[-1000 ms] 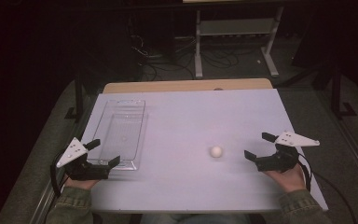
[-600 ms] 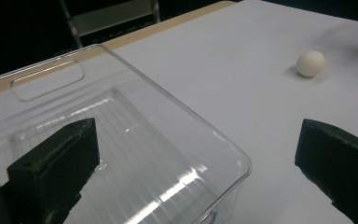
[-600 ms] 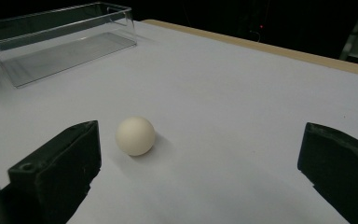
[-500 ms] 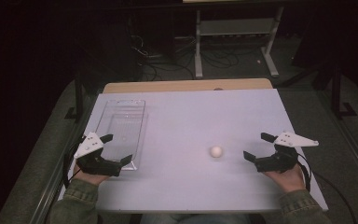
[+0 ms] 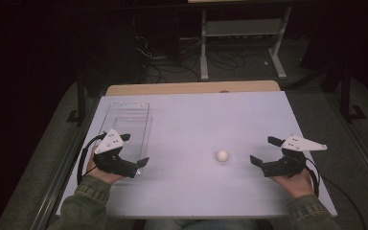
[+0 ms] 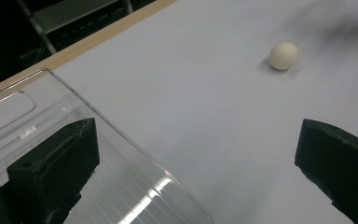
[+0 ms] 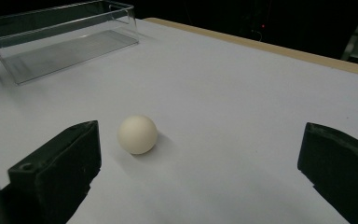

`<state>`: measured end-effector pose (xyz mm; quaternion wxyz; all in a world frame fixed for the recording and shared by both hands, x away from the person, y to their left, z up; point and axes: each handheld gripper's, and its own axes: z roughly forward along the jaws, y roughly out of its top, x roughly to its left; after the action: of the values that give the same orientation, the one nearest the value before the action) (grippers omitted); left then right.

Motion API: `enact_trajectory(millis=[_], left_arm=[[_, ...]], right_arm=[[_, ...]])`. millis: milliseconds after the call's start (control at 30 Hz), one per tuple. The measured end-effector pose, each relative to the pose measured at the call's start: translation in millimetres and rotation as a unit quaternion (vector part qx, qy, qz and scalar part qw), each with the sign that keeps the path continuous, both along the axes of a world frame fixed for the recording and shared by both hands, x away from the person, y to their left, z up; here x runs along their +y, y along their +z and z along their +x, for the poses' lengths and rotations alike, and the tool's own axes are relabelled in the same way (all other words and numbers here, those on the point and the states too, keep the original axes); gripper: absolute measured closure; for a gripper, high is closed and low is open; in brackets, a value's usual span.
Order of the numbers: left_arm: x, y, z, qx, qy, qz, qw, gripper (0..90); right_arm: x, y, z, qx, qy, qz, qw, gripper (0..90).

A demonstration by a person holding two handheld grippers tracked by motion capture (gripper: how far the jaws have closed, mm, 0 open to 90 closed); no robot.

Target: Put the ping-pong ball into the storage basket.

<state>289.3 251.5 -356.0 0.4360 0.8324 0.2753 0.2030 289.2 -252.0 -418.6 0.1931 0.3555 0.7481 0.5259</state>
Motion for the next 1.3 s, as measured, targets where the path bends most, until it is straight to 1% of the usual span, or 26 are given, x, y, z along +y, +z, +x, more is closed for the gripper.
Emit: enact_trajectory(millis=[300,367,433,600,867,1000,1067,1200,1300], left_arm=[[-17.9,1.7,8.6,0.014,-0.024,0.029,0.9992,0.0],[-21.3,2.4,9.7,0.014,-0.028,0.034,0.9989,0.0],[-26.1,3.6,10.8,0.013,-0.035,0.043,0.9984,0.0],[-35.3,7.3,14.0,0.013,-0.046,0.052,0.9975,0.0],[-52.1,10.6,19.2,0.019,-0.068,0.072,0.9949,0.0],[-61.8,10.8,23.2,0.025,-0.086,0.083,0.9925,0.0],[-66.5,10.2,25.2,0.028,-0.089,0.086,0.9919,0.0],[-74.2,9.4,30.0,0.033,-0.097,0.098,0.9900,0.0],[-79.3,9.1,32.9,0.035,-0.100,0.100,0.9894,0.0]], right_arm=[[0.0,0.3,-0.3,-0.002,0.002,0.001,1.0000,0.0],[0.3,0.3,-0.2,-0.002,0.004,0.001,1.0000,0.0],[0.5,0.0,-0.1,-0.001,0.005,0.000,1.0000,0.0],[1.0,0.1,-0.5,-0.002,0.008,-0.001,1.0000,0.0],[1.2,0.3,-0.9,-0.001,0.010,0.001,1.0000,0.0],[1.1,0.2,-0.9,-0.001,0.011,0.002,0.9999,0.0],[1.3,0.1,-0.8,-0.001,0.012,0.001,0.9999,0.0],[2.0,0.3,-1.1,-0.002,0.014,0.000,0.9999,0.0],[1.8,0.4,-1.3,-0.002,0.014,0.001,0.9999,0.0]])
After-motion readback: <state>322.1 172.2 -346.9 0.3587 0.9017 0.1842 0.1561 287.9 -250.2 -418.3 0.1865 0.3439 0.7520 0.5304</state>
